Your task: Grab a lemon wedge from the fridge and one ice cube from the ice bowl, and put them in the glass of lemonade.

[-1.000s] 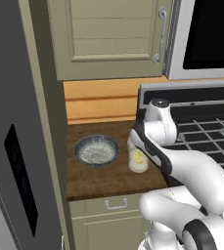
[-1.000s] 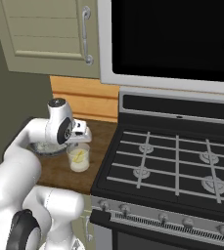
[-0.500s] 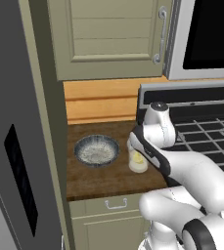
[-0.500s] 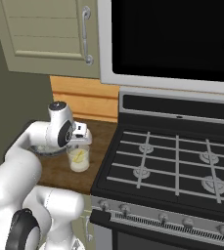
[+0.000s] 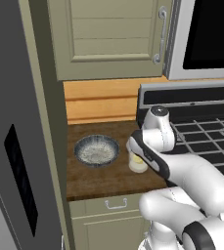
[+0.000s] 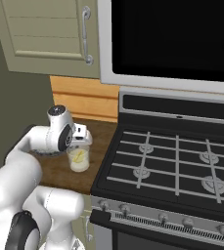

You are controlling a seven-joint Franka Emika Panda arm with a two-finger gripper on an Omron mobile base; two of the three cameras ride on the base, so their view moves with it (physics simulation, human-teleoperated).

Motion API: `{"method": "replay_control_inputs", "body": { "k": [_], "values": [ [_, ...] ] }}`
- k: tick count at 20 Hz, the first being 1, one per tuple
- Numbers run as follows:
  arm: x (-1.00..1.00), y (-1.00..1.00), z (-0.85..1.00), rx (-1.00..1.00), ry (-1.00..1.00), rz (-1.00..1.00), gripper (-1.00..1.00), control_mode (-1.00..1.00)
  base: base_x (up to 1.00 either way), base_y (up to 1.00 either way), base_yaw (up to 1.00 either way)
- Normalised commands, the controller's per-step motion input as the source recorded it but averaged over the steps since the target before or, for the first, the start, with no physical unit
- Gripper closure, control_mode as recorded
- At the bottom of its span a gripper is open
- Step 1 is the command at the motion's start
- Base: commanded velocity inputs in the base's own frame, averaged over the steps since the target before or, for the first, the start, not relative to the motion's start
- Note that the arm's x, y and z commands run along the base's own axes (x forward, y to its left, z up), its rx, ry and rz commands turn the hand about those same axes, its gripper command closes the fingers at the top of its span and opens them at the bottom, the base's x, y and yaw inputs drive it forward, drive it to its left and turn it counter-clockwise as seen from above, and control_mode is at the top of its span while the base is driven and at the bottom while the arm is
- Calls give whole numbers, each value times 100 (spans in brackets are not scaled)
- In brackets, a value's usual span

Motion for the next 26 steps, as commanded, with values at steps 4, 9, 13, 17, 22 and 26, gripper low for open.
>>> {"method": "replay_control_inputs", "body": {
  "k": [4, 9, 13, 17, 22, 26],
  "values": [
    [3, -1, 6, 0, 0, 0, 100, -100, 0, 0, 0],
    [1, 0, 7, 0, 1, 0, 100, -100, 0, 0, 0],
    [11, 0, 8, 0, 4, 0, 100, -100, 0, 0, 0],
    [22, 3, 14, 0, 6, 0, 100, -100, 0, 0, 0],
    [3, 0, 5, 0, 6, 0, 100, -100, 0, 0, 0],
    [0, -2, 0, 0, 0, -2, -100, -100, 0, 0, 0]
  ]
}}
